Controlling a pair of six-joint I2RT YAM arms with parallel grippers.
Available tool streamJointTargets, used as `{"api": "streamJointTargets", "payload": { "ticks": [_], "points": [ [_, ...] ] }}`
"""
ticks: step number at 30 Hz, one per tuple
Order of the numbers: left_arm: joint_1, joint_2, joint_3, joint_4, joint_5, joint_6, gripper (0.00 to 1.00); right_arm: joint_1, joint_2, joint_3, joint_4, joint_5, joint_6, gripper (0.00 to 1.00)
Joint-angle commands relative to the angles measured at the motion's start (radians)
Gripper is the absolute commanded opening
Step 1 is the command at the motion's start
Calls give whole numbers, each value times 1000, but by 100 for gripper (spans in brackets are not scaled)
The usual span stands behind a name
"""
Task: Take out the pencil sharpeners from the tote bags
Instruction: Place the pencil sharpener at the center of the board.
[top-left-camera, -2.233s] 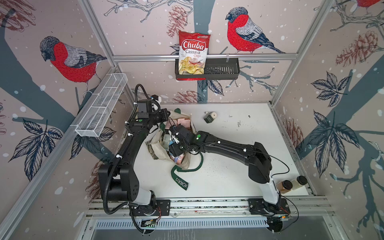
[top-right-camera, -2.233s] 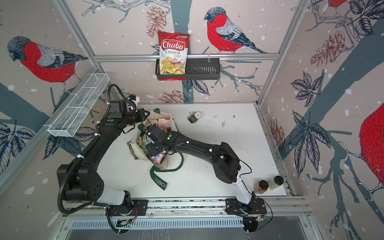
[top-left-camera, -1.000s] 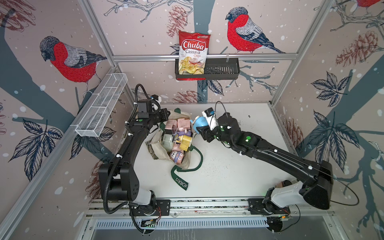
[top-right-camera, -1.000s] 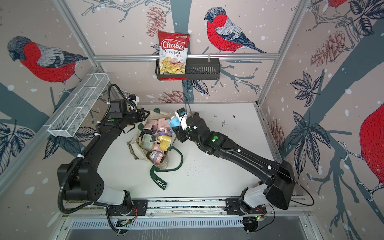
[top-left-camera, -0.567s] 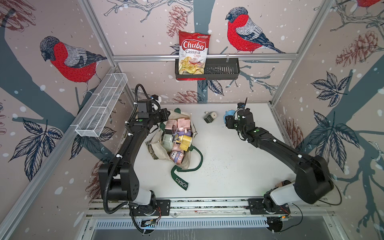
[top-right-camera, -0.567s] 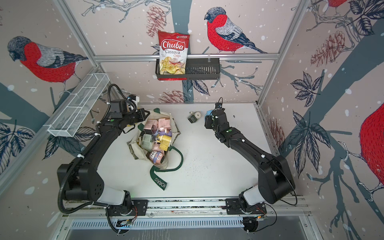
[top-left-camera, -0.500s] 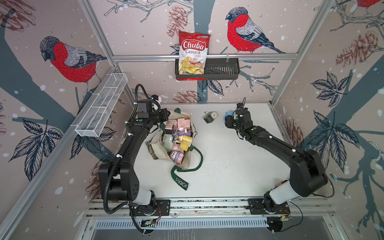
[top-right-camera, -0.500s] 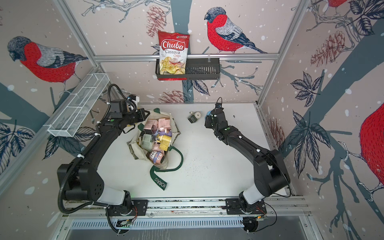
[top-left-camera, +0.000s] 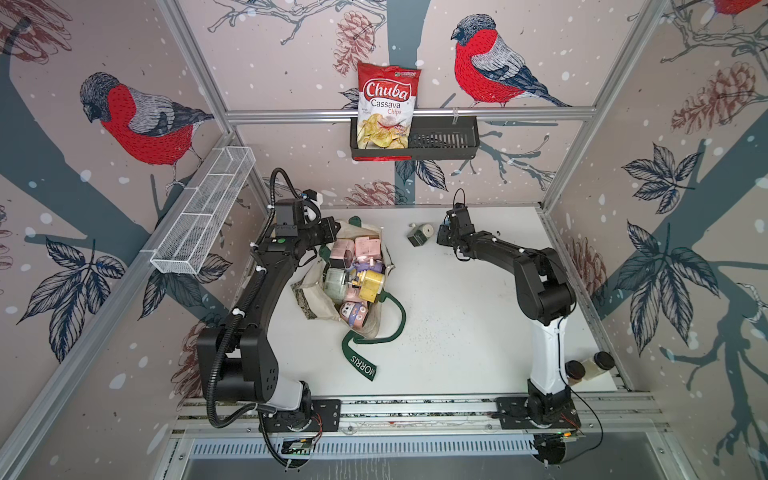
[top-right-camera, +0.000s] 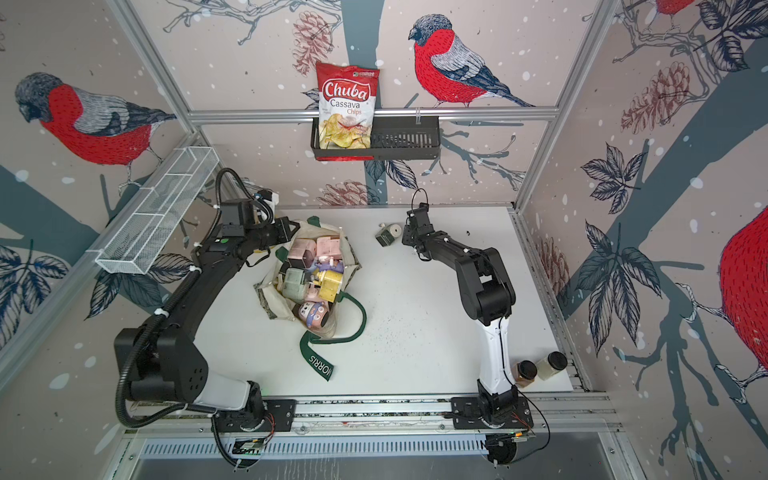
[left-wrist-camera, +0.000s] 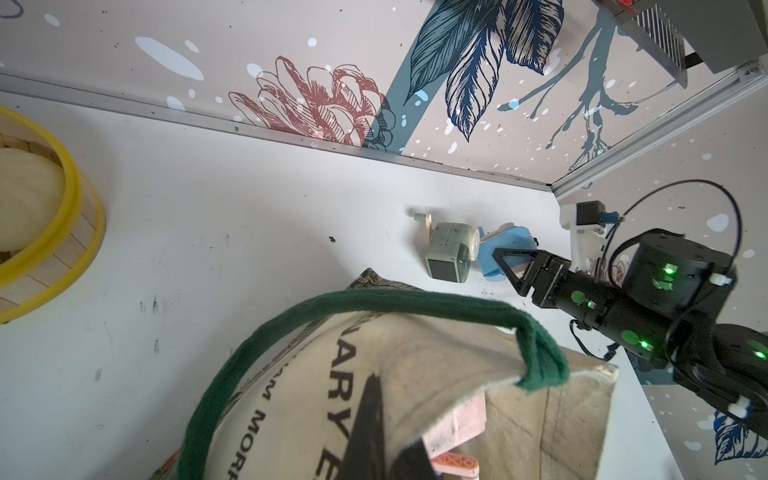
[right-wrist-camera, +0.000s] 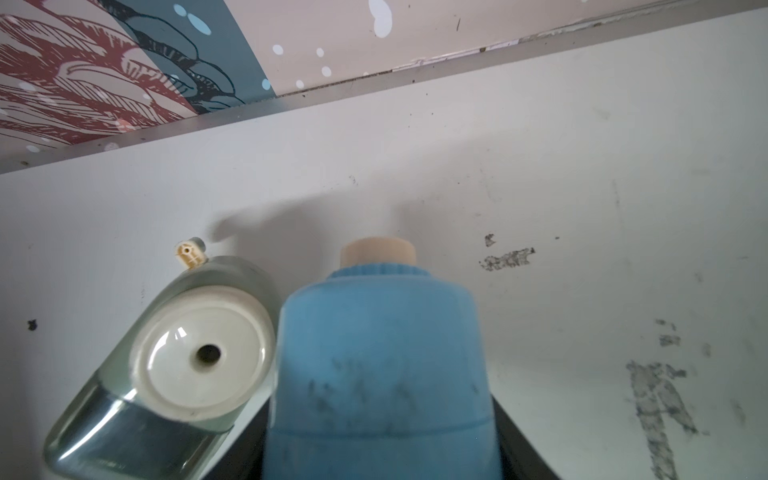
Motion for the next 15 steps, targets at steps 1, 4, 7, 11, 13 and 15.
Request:
{"api": "streamJointTargets", "payload": {
  "ticks": [1, 4, 7, 11, 13, 15],
  "points": [
    [2, -4, 8, 18, 12, 10, 0, 1, 48, 56, -22, -5, -16, 31],
    [3, -3, 8, 19, 14, 9, 0, 6, 95, 102, -33, -11, -18, 30],
    [3, -5, 8, 18, 17, 10, 0, 19, 132, 131, -33, -14, -28, 30],
    [5, -5, 9, 21, 19, 8, 0, 36, 176, 167, -36, -3, -46, 31],
    [5, -5, 8, 21, 18, 8, 0, 45, 194, 182, -39, -3, -56, 31],
    [6, -3, 8, 21, 20, 6, 0, 55, 207, 192, -37, 2, -73, 31]
  ]
}}
